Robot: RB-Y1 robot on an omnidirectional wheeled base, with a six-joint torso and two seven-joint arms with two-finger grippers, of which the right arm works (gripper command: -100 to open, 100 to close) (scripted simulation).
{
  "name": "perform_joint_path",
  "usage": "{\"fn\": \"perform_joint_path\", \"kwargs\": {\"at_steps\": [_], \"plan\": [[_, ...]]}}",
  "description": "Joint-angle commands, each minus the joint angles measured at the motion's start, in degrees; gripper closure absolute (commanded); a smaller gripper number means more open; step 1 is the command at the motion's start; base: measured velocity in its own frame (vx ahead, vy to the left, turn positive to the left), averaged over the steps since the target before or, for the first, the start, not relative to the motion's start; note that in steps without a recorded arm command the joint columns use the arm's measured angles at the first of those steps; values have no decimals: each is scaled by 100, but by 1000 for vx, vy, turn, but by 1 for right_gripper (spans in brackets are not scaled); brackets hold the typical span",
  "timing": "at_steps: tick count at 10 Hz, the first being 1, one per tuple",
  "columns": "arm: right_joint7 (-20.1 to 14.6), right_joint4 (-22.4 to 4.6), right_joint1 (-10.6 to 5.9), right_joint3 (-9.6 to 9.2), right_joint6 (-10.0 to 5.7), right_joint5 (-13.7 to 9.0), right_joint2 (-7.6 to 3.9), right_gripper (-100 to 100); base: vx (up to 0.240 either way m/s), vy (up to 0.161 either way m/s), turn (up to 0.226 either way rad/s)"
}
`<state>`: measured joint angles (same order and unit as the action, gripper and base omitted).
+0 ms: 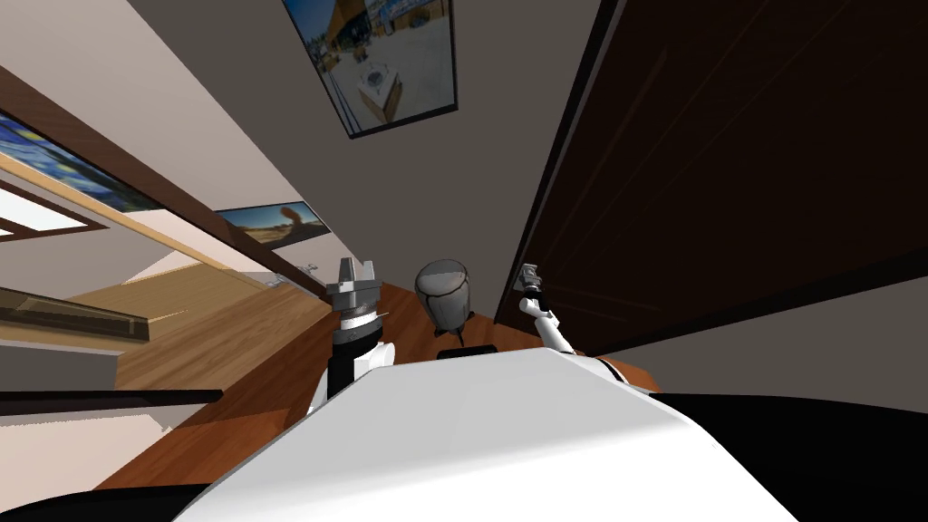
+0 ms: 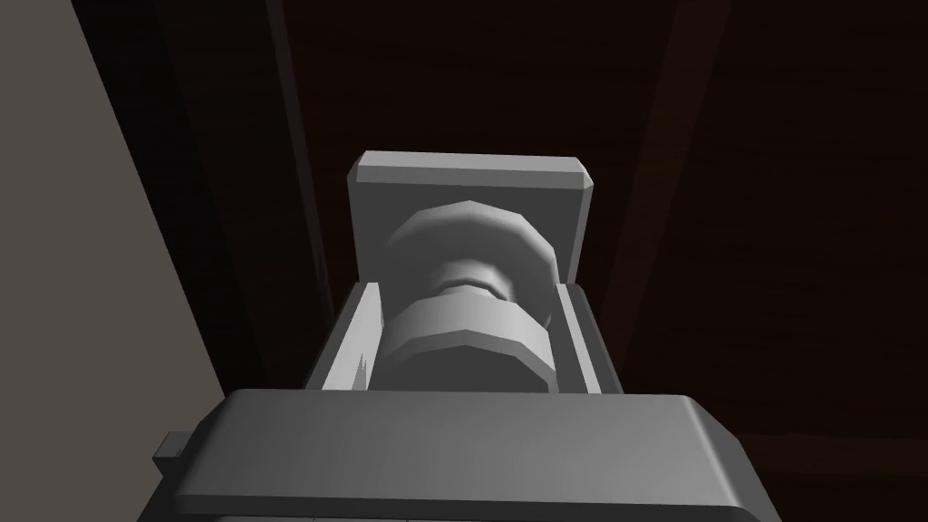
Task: Pull the door open
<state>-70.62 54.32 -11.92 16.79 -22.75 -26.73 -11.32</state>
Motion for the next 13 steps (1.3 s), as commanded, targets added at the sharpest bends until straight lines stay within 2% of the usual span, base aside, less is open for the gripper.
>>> {"fn": "perform_joint_path", "kwargs": {"at_steps": [1,5,10,11,12,13], "plan": [[-91,28,23,-88,19,2,-38,100,-119,-20,104],[-277,85,68,-268,58,6,-114,100,-203,-31,107],[-622,191,153,-601,130,13,-256,100,-239,-48,126],[-668,205,165,-646,140,14,-275,100,-237,-32,100],[-628,176,141,-609,122,15,-276,100,-103,-7,29],[-721,200,180,-726,133,32,-310,100,-161,-37,108]]}}
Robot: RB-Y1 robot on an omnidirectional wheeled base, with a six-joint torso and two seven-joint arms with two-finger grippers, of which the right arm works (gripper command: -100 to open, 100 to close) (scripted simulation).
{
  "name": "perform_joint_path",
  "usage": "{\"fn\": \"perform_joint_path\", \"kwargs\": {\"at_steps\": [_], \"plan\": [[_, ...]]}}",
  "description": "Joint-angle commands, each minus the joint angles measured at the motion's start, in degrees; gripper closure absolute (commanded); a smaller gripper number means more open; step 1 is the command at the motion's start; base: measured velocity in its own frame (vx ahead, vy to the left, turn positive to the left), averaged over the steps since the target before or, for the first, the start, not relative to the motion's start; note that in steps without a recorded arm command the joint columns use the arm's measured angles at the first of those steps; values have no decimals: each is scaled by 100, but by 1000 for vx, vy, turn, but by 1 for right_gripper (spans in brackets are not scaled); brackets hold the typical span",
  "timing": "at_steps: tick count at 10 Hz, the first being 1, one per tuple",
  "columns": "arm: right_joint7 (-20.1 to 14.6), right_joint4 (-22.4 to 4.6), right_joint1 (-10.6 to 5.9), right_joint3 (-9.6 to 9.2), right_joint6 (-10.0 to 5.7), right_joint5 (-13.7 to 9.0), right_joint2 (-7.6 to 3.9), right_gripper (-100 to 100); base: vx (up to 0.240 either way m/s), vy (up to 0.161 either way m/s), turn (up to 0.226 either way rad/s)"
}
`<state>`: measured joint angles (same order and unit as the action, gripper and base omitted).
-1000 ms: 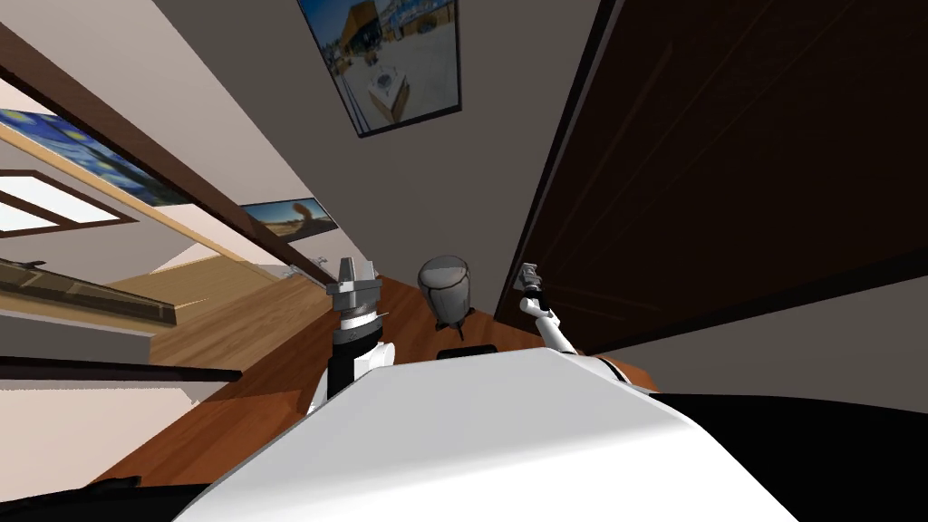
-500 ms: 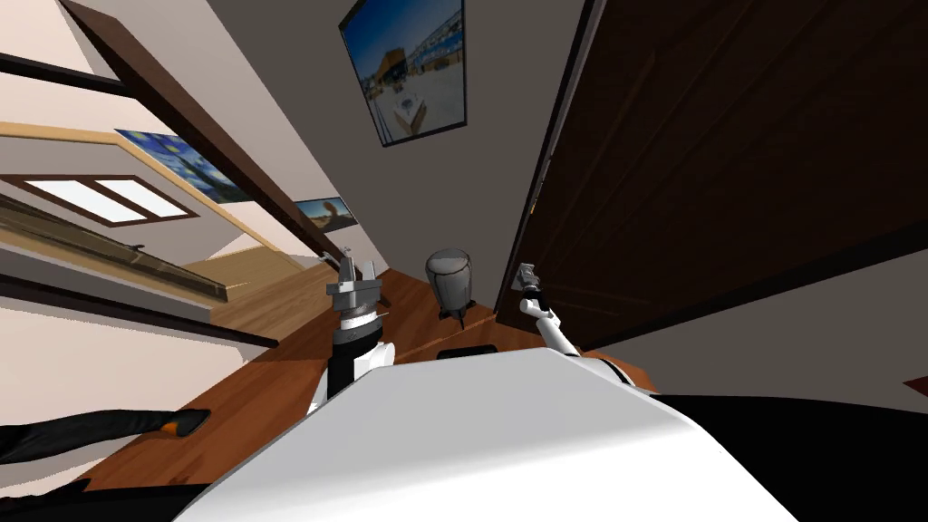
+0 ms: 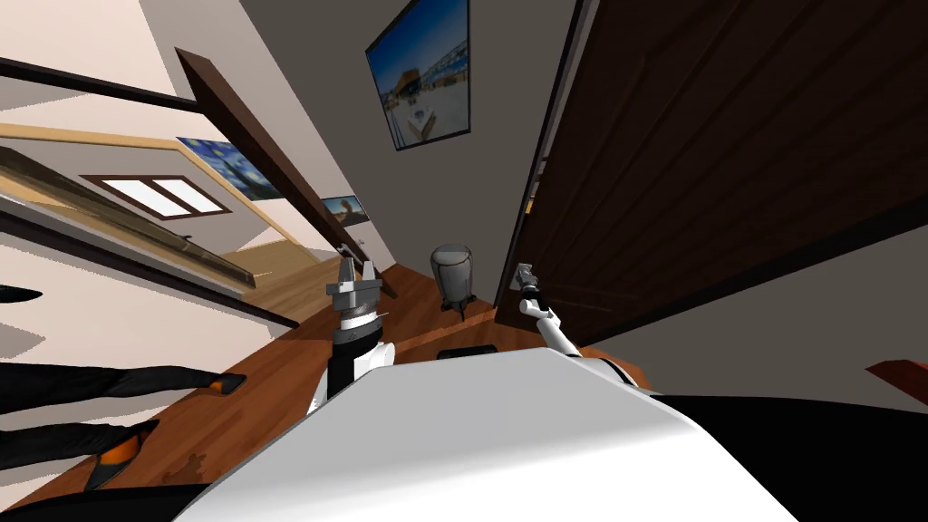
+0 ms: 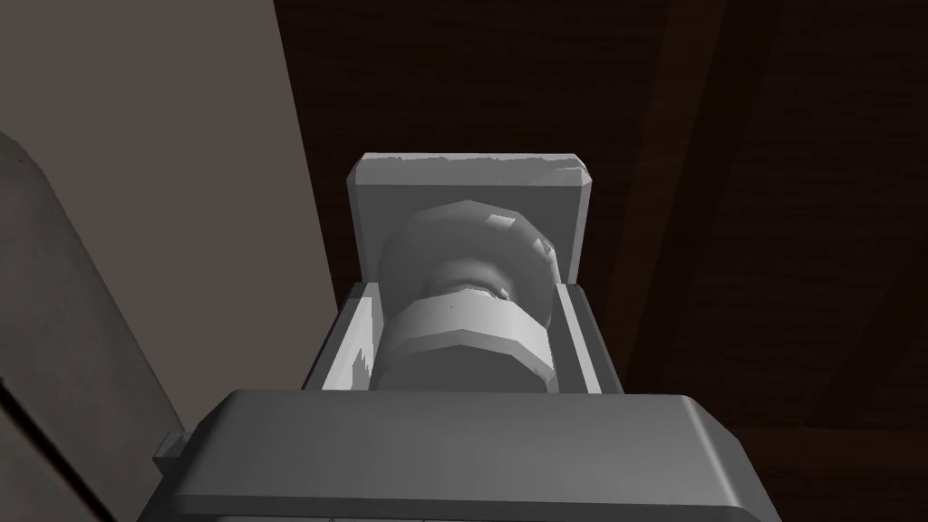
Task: Pull the door open
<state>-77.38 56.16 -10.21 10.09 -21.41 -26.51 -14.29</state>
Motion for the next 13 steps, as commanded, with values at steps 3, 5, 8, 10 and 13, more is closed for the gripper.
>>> {"fn": "perform_joint_path", "kwargs": {"at_steps": [3,5,8,10,13], "plan": [[-209,86,63,-255,1,38,-101,100,-226,-41,112],[-314,132,98,-383,2,56,-157,100,-259,-70,130],[-487,206,155,-593,4,86,-250,100,-242,-52,99],[-488,227,161,-600,21,86,-256,100,-184,-64,69],[-669,291,227,-828,3,117,-361,100,-192,-50,104]]}}
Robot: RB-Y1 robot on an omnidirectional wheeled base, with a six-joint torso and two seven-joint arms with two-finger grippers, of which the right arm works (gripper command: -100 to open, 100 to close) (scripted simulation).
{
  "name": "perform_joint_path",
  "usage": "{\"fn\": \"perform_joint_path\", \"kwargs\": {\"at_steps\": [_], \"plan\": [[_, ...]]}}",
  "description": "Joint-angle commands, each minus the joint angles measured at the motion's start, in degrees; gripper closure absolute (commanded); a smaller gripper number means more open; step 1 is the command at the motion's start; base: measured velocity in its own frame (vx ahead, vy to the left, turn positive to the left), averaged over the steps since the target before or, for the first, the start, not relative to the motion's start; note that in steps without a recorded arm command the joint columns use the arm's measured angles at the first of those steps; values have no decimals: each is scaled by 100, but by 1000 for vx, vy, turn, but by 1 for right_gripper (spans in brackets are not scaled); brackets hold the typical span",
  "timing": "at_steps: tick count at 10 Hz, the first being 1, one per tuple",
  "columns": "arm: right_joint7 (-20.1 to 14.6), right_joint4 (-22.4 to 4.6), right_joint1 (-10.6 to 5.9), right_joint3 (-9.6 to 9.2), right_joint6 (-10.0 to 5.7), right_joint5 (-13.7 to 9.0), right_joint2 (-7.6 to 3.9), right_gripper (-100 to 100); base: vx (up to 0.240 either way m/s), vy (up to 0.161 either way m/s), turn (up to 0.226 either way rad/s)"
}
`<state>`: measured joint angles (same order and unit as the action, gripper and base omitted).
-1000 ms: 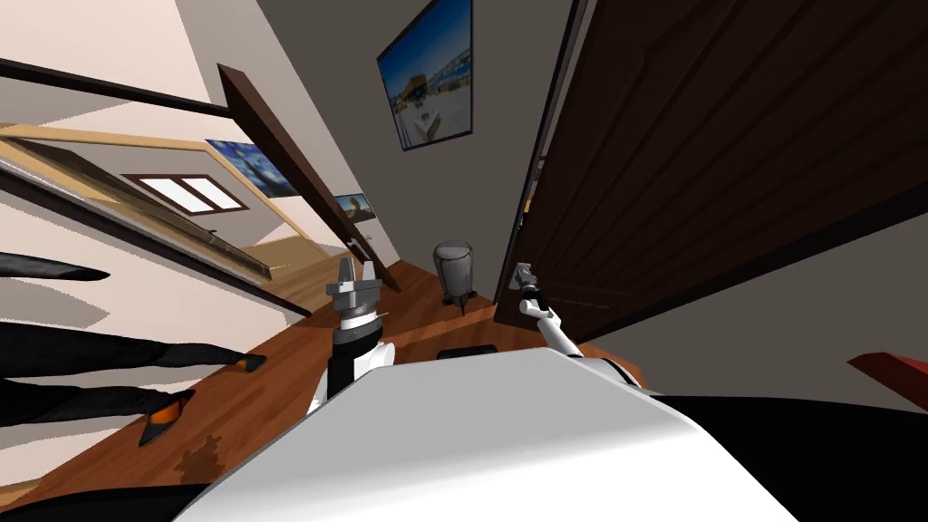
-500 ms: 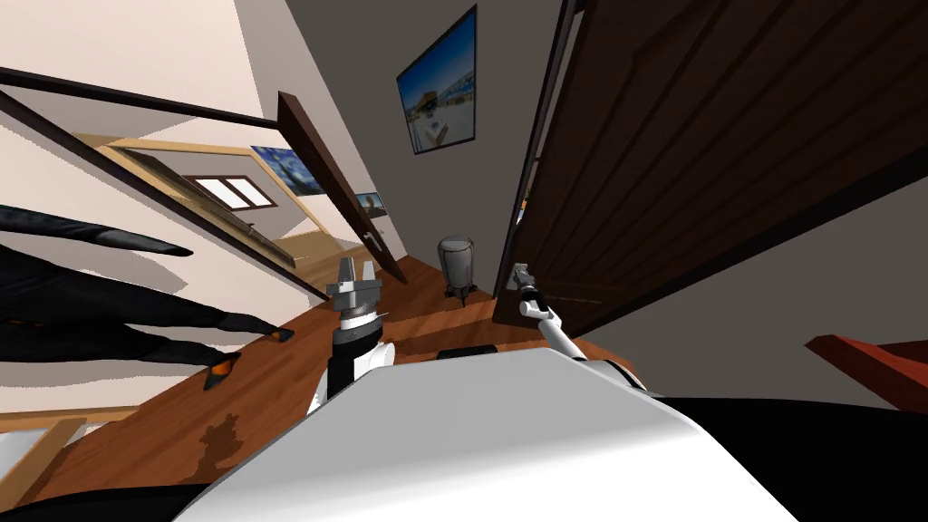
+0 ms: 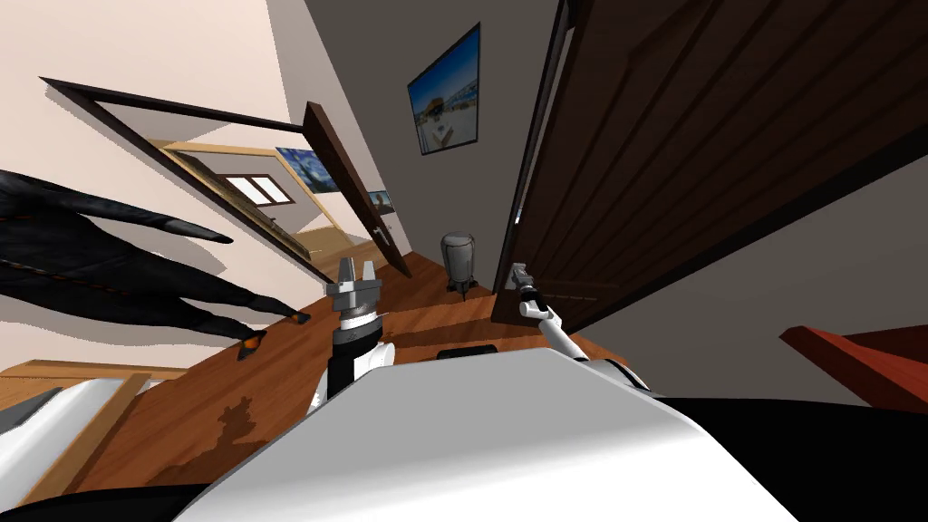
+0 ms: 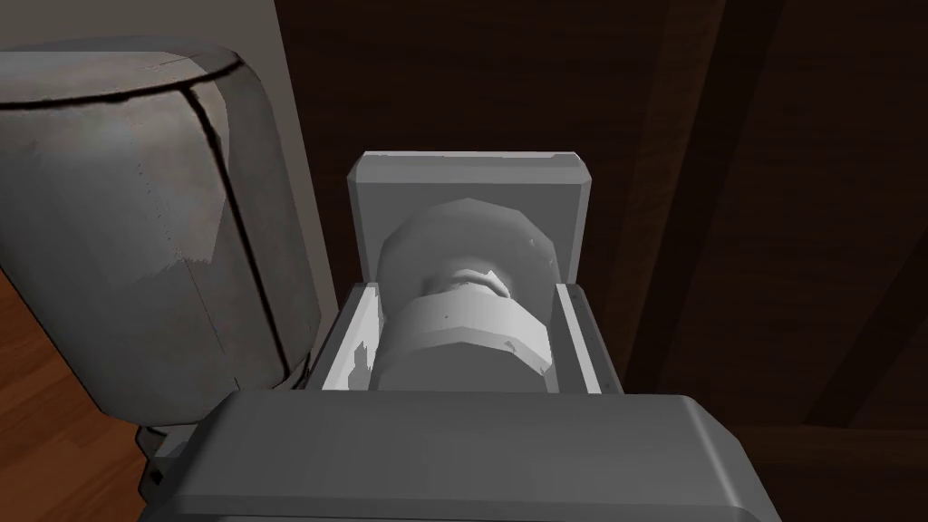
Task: Pull the door open
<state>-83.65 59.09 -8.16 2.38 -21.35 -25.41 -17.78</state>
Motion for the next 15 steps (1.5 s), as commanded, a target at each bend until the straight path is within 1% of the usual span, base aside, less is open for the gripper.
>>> {"fn": "perform_joint_path", "kwargs": {"at_steps": [1,3,7,8,15], "plan": [[-97,24,41,-124,-12,16,-50,100,-221,-70,101],[-242,91,92,-297,-35,38,-148,100,-228,-78,123],[-456,190,166,-554,-67,71,-293,100,-232,-80,111],[-425,168,159,-513,-75,67,-279,100,-96,-32,31],[-441,163,178,-532,-69,70,-282,100,-215,9,5]]}}
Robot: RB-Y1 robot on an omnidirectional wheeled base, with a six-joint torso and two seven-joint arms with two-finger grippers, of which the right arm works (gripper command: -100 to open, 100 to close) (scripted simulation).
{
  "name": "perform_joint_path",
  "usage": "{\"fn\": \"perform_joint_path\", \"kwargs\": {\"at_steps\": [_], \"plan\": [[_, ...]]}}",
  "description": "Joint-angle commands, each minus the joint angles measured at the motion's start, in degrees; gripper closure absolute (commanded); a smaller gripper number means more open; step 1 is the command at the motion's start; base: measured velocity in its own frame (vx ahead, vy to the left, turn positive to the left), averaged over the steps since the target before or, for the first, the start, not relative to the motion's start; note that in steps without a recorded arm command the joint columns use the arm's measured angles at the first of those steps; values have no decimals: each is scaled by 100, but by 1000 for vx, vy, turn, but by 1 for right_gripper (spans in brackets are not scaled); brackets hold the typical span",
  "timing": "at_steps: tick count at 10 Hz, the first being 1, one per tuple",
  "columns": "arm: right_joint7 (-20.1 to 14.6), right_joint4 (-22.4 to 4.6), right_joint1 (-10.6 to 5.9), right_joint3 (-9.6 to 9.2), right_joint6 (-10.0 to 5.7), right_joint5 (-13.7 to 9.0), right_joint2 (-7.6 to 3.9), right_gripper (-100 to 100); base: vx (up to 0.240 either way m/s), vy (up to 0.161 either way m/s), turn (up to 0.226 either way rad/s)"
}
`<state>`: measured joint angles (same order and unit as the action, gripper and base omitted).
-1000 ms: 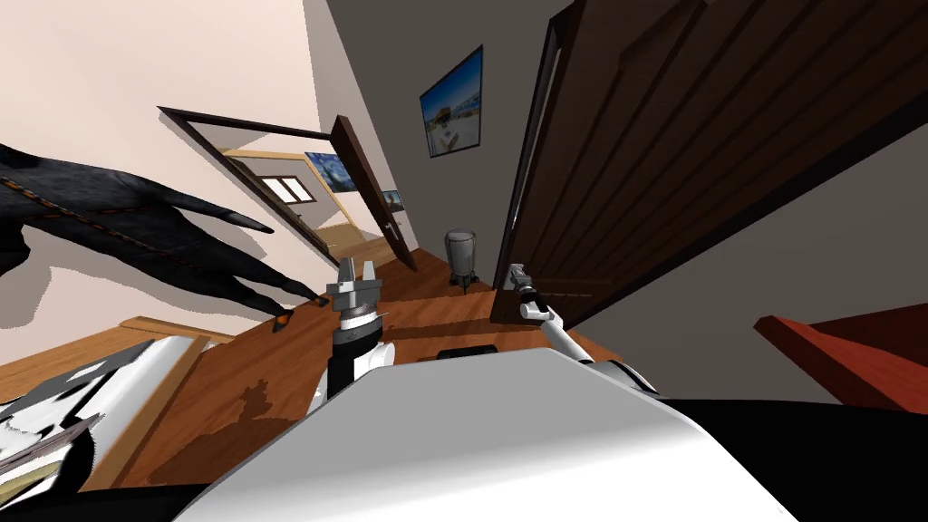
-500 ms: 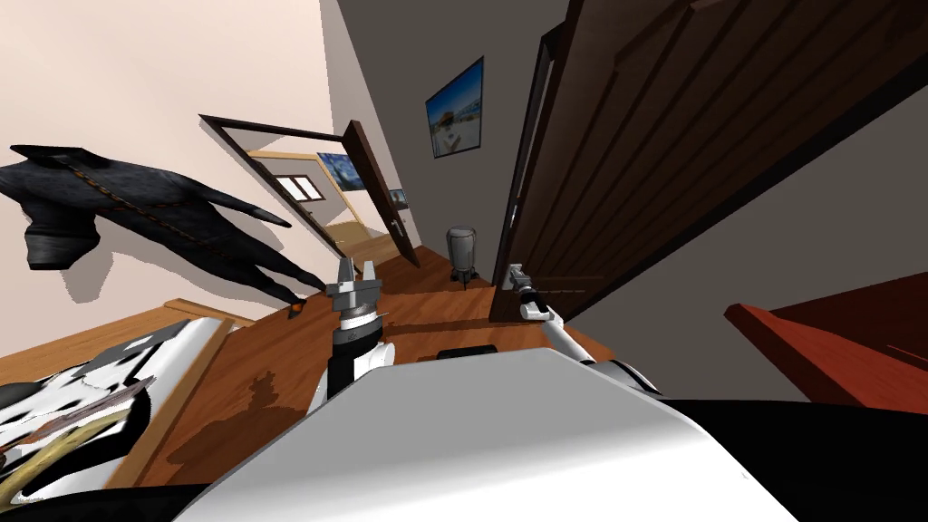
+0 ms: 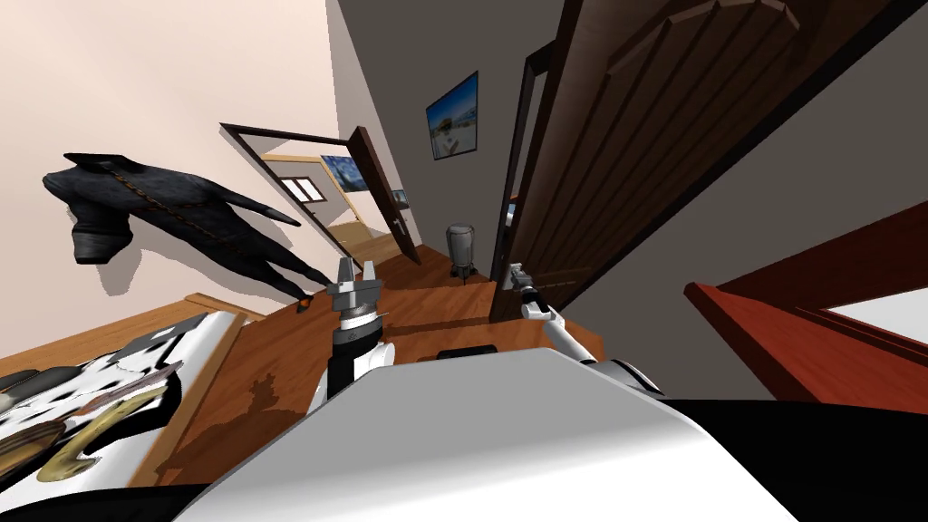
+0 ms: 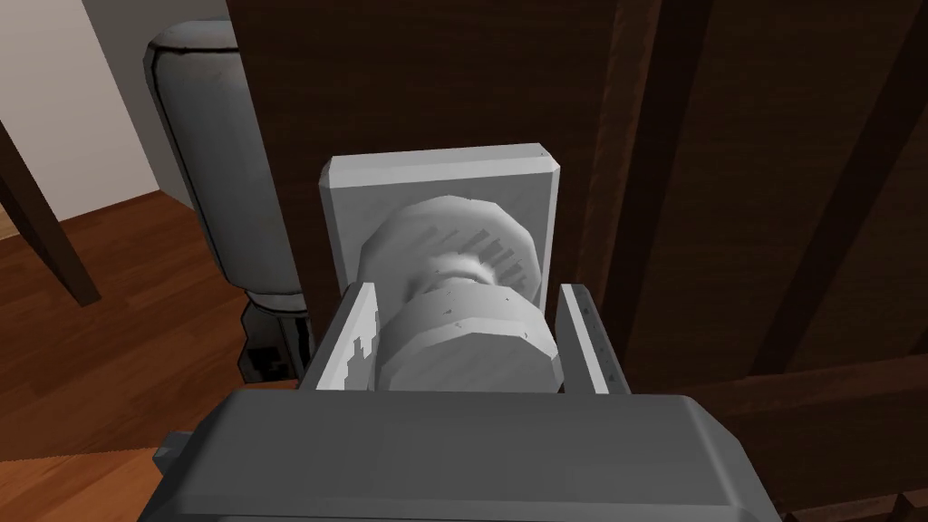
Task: Pull the door open
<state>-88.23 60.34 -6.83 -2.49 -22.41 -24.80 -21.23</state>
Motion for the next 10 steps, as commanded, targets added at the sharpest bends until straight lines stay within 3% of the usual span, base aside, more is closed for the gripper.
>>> {"fn": "perform_joint_path", "kwargs": {"at_steps": [1,10], "plan": [[16,37,45,-45,36,9,62,100,-221,8,-13],[-9,24,52,-44,23,5,36,100,-165,5,9]]}}
